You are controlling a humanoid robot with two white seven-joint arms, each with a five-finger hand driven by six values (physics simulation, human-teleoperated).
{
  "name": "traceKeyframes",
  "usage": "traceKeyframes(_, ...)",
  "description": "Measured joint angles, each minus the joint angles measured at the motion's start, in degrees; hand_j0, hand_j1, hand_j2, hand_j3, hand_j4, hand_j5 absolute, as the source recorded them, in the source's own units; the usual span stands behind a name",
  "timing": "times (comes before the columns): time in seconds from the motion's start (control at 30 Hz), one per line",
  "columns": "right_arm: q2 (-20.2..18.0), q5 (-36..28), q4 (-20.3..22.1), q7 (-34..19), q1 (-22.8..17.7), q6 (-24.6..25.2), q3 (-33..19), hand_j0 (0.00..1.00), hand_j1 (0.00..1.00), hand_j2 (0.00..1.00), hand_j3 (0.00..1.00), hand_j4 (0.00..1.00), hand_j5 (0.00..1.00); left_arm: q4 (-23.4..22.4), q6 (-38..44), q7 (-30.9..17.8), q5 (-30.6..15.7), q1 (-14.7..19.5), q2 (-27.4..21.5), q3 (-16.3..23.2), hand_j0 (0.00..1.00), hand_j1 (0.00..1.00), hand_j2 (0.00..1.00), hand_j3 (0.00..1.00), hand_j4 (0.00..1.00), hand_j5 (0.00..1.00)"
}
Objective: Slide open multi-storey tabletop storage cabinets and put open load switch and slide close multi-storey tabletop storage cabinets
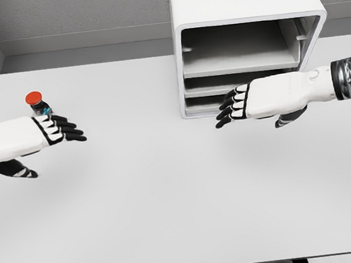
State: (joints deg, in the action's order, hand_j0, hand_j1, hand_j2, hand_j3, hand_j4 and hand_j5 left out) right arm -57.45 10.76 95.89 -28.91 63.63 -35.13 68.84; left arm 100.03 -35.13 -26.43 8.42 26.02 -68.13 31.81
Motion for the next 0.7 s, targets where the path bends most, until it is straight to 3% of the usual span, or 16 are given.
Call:
traceKeyframes(0.17, -0.03, -0.01, -0.06, 0.32, 0.17, 0.0, -0.04, 1.0, 1.0, 1.0, 1.0, 1.0, 1.0, -3.65, 0.02, 1.45, 2.32, 4.48, 0.96, -0.28, 1.0, 1.0, 1.0, 1.0, 1.0, 1.0)
traceKeyframes(0.33, 0.19, -0.59, -0.4, 1.4, 0.79, 0.0, 0.2, 1.0, 1.0, 1.0, 1.0, 1.0, 1.0, -14.58, 0.05, 4.57, 7.53, 9.23, 8.11, 0.17, 1.0, 1.0, 1.0, 1.0, 1.0, 1.0)
traceKeyframes(0.5, 0.41, -7.9, -0.83, -2.62, 0.88, 0.0, 1.42, 1.0, 1.0, 1.0, 1.0, 1.0, 1.0, -25.24, 0.05, 5.06, 9.34, 14.85, 14.42, 3.8, 1.0, 1.0, 1.0, 1.0, 1.0, 1.0)
traceKeyframes(0.7, 1.9, -12.77, -4.97, -5.33, 0.96, 3.08, 1.91, 1.0, 1.0, 1.0, 1.0, 1.0, 1.0, -33.03, 0.04, 3.64, 14.06, 18.45, 19.02, 5.95, 1.0, 1.0, 1.0, 1.0, 1.0, 1.0)
